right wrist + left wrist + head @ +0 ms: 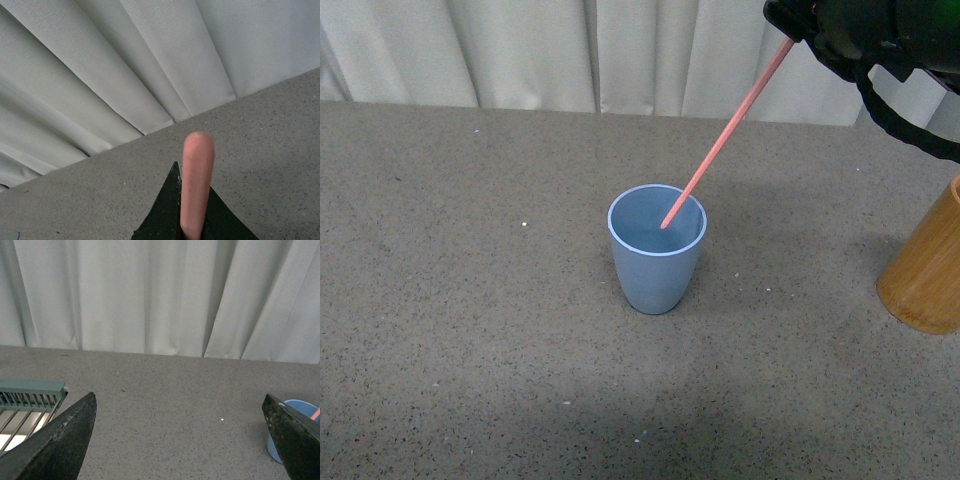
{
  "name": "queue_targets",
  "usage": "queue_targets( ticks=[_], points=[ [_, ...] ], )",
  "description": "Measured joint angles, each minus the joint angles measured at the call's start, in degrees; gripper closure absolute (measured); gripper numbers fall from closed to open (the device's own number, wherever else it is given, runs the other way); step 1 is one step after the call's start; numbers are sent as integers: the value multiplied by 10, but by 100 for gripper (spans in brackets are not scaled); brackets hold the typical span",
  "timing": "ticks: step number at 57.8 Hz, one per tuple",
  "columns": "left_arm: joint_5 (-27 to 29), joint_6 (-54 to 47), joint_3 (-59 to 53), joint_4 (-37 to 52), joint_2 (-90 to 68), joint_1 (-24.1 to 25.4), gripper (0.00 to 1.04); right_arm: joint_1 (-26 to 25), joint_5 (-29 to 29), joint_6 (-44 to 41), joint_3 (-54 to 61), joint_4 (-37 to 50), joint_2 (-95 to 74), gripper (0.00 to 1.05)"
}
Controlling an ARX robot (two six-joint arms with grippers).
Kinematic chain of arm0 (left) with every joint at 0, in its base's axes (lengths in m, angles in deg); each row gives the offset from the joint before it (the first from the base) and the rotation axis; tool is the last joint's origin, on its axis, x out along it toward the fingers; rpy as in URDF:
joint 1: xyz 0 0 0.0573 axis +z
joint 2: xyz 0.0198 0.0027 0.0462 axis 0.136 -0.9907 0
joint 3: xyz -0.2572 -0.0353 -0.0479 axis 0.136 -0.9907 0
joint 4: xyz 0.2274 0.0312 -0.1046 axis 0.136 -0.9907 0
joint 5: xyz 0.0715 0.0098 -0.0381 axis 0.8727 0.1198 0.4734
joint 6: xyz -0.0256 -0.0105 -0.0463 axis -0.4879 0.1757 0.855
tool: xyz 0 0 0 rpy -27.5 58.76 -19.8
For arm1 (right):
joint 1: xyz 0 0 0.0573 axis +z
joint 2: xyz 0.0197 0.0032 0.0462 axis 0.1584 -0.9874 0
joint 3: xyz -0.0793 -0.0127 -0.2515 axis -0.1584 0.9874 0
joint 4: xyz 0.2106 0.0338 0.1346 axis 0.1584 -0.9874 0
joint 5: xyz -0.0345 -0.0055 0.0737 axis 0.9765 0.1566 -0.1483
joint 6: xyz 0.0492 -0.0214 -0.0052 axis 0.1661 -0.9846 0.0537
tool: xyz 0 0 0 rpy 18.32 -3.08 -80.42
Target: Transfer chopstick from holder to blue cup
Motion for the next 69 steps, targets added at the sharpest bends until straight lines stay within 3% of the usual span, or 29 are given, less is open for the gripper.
queue_targets(
  ticks=[16, 24, 31, 38, 41, 45, 55, 59, 62, 65, 69],
  points=[
    [0, 0, 0, 0, 0, 0, 7, 10, 16, -8, -18, -8, -12, 101],
    [0, 0, 0, 0, 0, 0, 7, 18, 10, -18, -19, -2, -13, 80],
    [0, 0, 0, 0, 0, 0, 7, 21, 19, -24, -17, -10, -3, 51],
    [0, 0, 0, 0, 0, 0, 7, 13, 35, -37, 9, 2, 28, 33],
    [0, 0, 0, 0, 0, 0, 7, 3, 56, -98, 46, 79, 44, 39],
    [0, 0, 0, 0, 0, 0, 7, -28, 26, -207, 126, 176, 93, 51],
    [0, 0, 0, 0, 0, 0, 7, -157, -89, -338, 341, 230, 285, 80],
    [0, 0, 0, 0, 0, 0, 7, -217, -150, -353, 415, 175, 377, 90],
    [0, 0, 0, 0, 0, 0, 7, -251, -163, -361, 478, 28, 533, 103],
    [0, 0, 0, 0, 0, 0, 7, -256, -172, -367, 487, -119, 674, 104],
    [0, 0, 0, 0, 0, 0, 7, -257, -176, -369, 487, -250, 836, 104]
  ],
)
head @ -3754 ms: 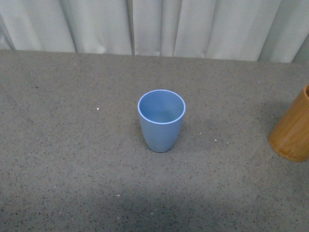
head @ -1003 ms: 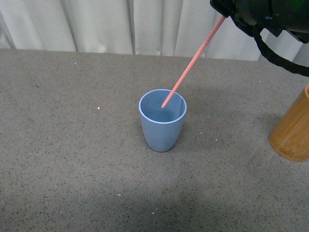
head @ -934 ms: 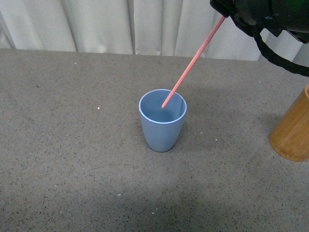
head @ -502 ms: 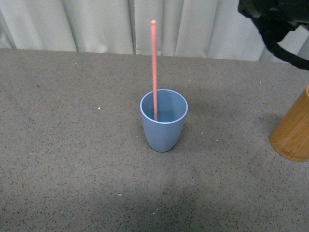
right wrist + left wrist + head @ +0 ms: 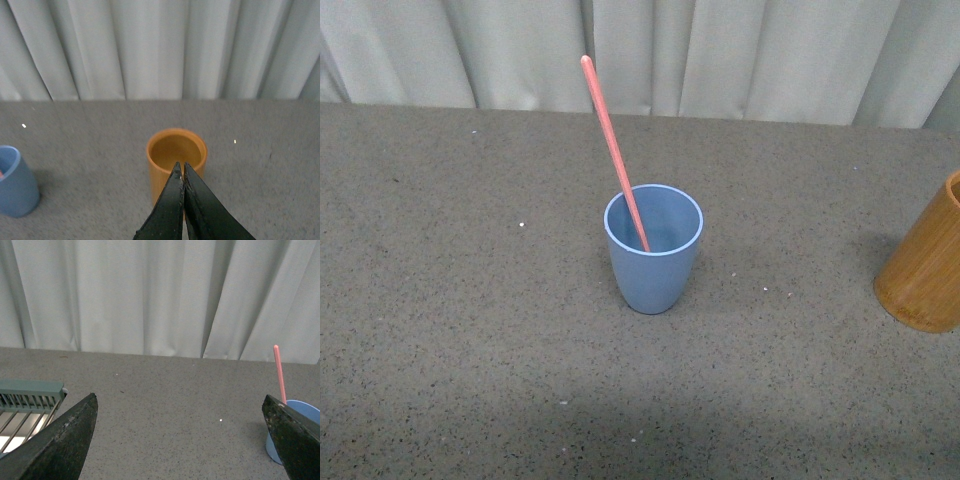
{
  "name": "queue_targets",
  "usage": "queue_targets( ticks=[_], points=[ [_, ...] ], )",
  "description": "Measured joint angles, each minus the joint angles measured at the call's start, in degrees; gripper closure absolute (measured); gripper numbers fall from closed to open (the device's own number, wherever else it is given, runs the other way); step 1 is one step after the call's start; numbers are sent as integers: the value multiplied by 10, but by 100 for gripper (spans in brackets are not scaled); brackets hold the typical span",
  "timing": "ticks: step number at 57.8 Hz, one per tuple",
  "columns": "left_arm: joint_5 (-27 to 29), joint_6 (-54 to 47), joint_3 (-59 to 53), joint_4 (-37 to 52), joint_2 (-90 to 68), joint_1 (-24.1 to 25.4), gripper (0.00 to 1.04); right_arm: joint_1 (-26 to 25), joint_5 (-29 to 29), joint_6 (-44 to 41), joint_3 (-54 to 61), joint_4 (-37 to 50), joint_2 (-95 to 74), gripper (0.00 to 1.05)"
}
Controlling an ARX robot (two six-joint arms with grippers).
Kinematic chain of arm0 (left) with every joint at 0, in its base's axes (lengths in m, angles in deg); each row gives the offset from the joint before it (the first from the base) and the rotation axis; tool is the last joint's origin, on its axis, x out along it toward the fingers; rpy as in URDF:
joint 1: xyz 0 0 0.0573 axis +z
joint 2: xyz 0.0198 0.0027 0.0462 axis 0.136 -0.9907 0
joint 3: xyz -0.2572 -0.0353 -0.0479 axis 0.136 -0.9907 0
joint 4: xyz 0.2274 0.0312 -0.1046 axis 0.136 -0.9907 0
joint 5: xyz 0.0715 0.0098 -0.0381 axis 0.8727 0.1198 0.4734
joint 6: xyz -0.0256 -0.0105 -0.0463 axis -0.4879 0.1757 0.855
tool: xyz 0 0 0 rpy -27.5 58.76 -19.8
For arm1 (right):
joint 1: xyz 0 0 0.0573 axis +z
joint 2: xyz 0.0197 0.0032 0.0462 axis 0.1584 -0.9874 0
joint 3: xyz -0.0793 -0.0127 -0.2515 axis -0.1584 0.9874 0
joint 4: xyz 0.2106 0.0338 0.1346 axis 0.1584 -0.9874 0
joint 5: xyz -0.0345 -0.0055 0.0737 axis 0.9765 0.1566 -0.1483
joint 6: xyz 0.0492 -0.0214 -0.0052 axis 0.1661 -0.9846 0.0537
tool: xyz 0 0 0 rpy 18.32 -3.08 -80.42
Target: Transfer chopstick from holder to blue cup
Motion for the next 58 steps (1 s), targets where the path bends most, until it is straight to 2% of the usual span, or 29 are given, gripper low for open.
queue_targets(
  ticks=[4, 6, 26, 35, 49, 56, 58],
  points=[
    [1, 0, 0, 0, 0, 0, 7, -1, -2, -3, 0, -87, 125, 104],
    [1, 0, 0, 0, 1, 0, 7, -1, -3, -3, 0, -102, 150, 104],
    [0, 0, 0, 0, 1, 0, 7, -1, -2, -5, 0, -109, 172, 103],
    [0, 0, 0, 0, 1, 0, 7, -1, -2, -5, 0, -109, 172, 74],
    [0, 0, 0, 0, 1, 0, 7, -1, -2, -5, 0, -109, 172, 35],
    [0, 0, 0, 0, 1, 0, 7, -1, -2, -5, 0, -109, 172, 9],
    [0, 0, 0, 0, 1, 0, 7, -1, -2, -5, 0, -109, 172, 8]
  ],
)
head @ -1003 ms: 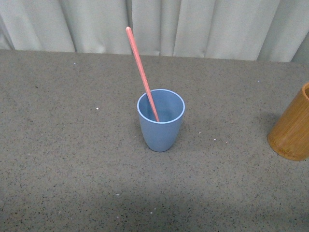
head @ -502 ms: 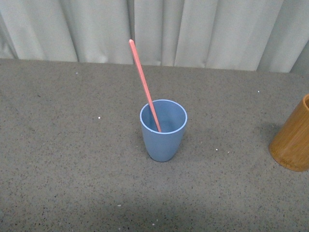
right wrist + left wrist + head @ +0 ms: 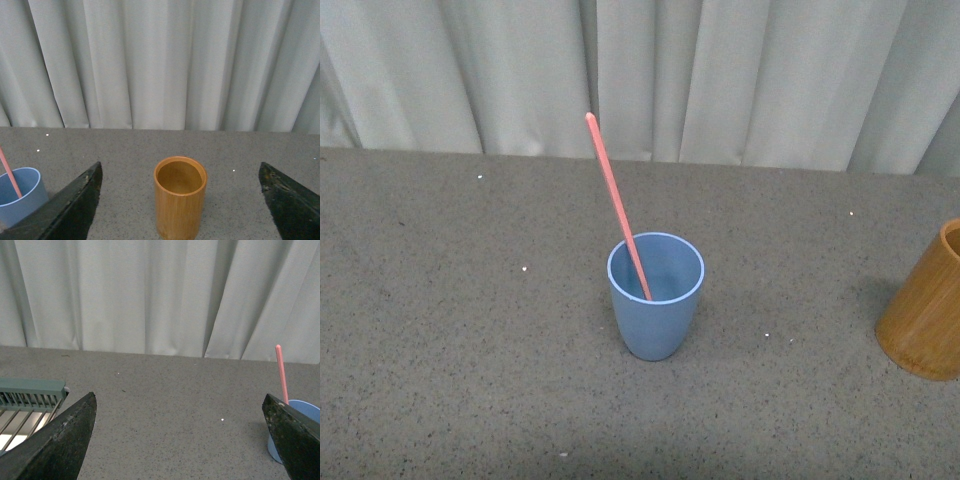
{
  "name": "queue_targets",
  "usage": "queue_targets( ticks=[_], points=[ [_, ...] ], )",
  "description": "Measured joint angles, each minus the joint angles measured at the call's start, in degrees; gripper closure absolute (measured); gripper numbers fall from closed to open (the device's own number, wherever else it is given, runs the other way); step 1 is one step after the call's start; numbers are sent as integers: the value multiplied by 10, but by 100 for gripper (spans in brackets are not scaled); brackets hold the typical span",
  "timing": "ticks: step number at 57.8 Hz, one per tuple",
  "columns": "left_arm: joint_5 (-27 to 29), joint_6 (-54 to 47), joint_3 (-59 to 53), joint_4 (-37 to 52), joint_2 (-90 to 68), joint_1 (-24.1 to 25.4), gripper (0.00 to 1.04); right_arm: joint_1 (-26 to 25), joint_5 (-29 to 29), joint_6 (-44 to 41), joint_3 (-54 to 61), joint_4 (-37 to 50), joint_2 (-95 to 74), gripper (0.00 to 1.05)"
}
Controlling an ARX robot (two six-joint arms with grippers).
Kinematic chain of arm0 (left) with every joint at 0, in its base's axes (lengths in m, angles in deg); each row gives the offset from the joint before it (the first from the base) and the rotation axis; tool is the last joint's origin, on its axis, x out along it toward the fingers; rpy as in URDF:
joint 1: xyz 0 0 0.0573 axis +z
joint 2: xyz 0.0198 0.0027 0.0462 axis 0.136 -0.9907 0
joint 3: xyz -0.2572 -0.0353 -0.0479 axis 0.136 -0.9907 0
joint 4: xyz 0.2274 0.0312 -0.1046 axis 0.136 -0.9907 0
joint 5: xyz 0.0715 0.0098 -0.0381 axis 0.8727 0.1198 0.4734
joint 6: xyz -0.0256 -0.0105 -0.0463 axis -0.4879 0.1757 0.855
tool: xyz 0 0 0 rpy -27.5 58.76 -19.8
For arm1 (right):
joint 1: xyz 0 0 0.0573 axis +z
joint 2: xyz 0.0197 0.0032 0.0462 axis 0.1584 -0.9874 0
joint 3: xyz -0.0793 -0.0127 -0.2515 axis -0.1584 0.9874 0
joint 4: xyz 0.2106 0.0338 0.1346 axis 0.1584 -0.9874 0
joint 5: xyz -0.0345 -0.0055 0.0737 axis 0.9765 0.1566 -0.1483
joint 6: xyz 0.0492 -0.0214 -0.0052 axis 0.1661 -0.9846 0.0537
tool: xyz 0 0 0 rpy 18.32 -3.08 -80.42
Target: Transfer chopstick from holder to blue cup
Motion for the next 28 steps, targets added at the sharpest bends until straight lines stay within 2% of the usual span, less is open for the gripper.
queue_targets(
  ticks=[4, 28],
  points=[
    [0, 0, 0, 0, 0, 0, 7, 0, 0, 0, 0, 0, 0, 10],
    [0, 0, 0, 0, 0, 0, 7, 0, 0, 0, 0, 0, 0, 10]
  ],
)
